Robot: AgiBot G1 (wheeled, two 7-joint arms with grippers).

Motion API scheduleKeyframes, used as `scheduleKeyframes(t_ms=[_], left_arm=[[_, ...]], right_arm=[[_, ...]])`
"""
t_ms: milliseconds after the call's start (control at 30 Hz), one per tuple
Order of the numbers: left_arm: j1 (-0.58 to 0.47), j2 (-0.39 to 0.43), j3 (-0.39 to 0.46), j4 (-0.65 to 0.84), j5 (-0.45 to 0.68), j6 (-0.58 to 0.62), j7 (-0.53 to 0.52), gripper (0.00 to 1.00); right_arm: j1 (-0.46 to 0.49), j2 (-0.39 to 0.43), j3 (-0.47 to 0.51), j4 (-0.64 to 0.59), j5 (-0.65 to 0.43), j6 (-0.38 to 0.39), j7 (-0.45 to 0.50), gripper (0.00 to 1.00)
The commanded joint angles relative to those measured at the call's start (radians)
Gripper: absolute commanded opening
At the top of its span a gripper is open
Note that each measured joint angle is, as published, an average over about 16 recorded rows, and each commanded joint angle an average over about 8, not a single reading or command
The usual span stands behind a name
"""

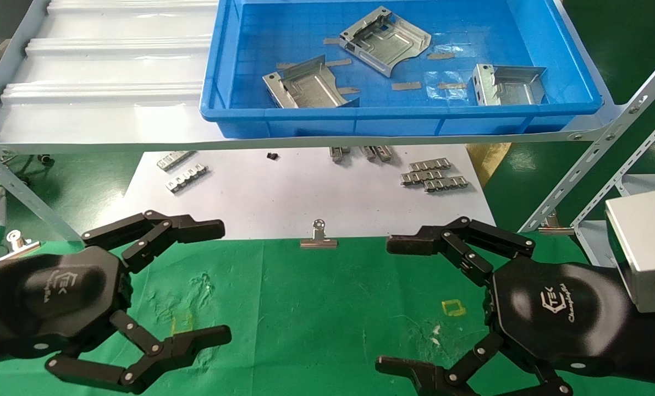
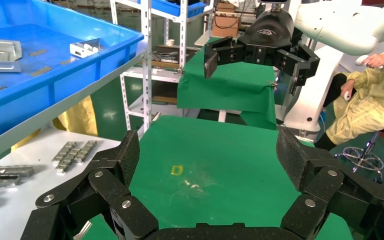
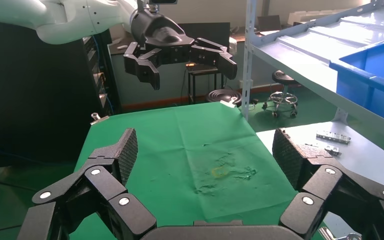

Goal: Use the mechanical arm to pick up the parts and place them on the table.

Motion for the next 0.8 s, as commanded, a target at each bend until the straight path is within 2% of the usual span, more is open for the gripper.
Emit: scheduleKeyframes(t_ms=[33, 467, 500, 733, 767, 800], left_arm=[[0.000, 0.000, 0.000, 0.000, 0.000, 0.000, 0.000, 1.00], [0.000, 0.000, 0.000, 0.000, 0.000, 0.000, 0.000, 1.00], [0.000, 0.000, 0.000, 0.000, 0.000, 0.000, 0.000, 0.94], [0.000, 0.000, 0.000, 0.000, 0.000, 0.000, 0.000, 0.06], [0.000, 0.000, 0.000, 0.000, 0.000, 0.000, 0.000, 0.00], [0.000, 0.000, 0.000, 0.000, 0.000, 0.000, 0.000, 0.00]], right_arm=[[0.000, 0.000, 0.000, 0.000, 0.000, 0.000, 0.000, 1.00], [0.000, 0.000, 0.000, 0.000, 0.000, 0.000, 0.000, 1.00], [0.000, 0.000, 0.000, 0.000, 0.000, 0.000, 0.000, 1.00], [0.000, 0.000, 0.000, 0.000, 0.000, 0.000, 0.000, 1.00], [0.000, 0.000, 0.000, 0.000, 0.000, 0.000, 0.000, 1.00], [0.000, 0.000, 0.000, 0.000, 0.000, 0.000, 0.000, 1.00]])
